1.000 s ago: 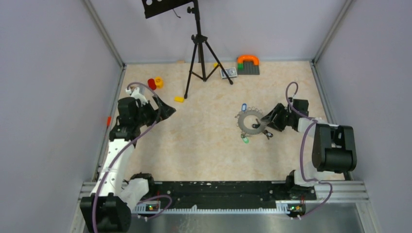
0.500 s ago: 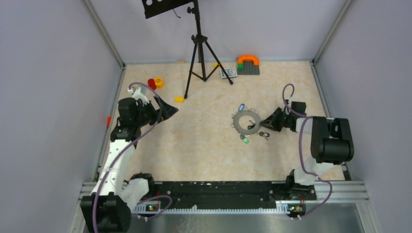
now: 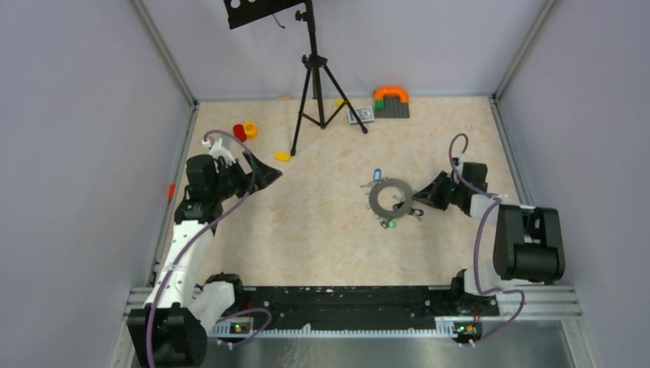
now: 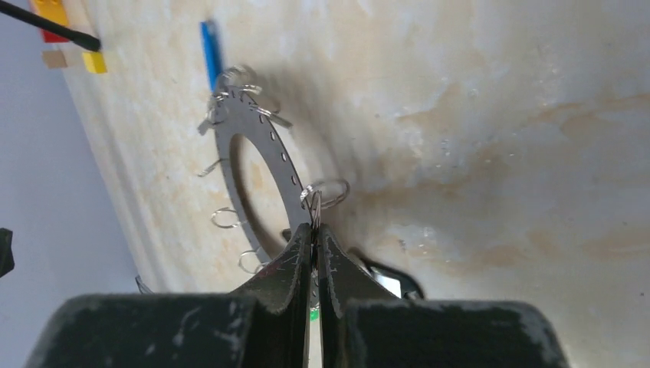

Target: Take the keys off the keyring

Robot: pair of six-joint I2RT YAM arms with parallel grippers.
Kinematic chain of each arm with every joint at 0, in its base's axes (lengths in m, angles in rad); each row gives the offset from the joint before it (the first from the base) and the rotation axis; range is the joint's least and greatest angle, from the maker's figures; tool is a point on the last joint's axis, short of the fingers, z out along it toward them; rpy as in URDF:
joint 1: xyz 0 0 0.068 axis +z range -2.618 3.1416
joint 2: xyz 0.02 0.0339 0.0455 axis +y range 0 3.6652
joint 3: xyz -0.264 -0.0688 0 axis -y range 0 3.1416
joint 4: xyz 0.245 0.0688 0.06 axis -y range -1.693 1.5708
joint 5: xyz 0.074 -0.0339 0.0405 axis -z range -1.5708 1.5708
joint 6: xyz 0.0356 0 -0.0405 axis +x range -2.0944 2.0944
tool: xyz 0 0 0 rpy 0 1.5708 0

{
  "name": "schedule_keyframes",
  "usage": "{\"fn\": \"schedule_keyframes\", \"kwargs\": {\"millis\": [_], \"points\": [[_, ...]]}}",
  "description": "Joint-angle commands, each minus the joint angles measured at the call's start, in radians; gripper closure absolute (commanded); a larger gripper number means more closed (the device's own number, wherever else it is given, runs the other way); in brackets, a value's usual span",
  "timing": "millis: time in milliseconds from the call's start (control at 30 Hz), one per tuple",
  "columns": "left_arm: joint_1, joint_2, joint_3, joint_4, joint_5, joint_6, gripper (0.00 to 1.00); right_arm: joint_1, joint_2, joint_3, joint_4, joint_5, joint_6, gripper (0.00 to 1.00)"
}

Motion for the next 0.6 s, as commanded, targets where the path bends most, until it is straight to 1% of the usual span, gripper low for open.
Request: {"fn": "schedule_keyframes", "kwargs": {"millis": [0, 67, 167, 333, 467, 567], "points": [[-0.003, 0.003, -0.016, 0.181, 0.162, -0.046, 0.01, 0.003, -0.154, 0.011, -0.028, 0.015, -0.025, 1.00], [-0.011, 0.010, -0.011, 0.197, 0.202, -0.041, 0.01, 0.016, -0.206, 0.021, -0.059, 0.031, -0.034, 1.00], [-0.025, -0.002, -0.012, 0.211, 0.200, -0.030, 0.01, 0.063, -0.273, 0.040, -0.108, 0.071, -0.045, 1.00], [-0.150, -0.052, -0.041, 0.248, 0.130, -0.016, 0.01, 0.158, -0.357, 0.109, -0.187, 0.105, -0.091, 1.00], [-0.261, -0.097, -0.063, 0.320, 0.043, 0.018, 0.01, 0.174, -0.427, 0.147, -0.214, 0.098, -0.132, 1.00], [-0.301, -0.107, -0.067, 0.368, 0.034, 0.042, 0.01, 0.198, -0.477, 0.164, -0.215, 0.080, -0.155, 1.00]]}}
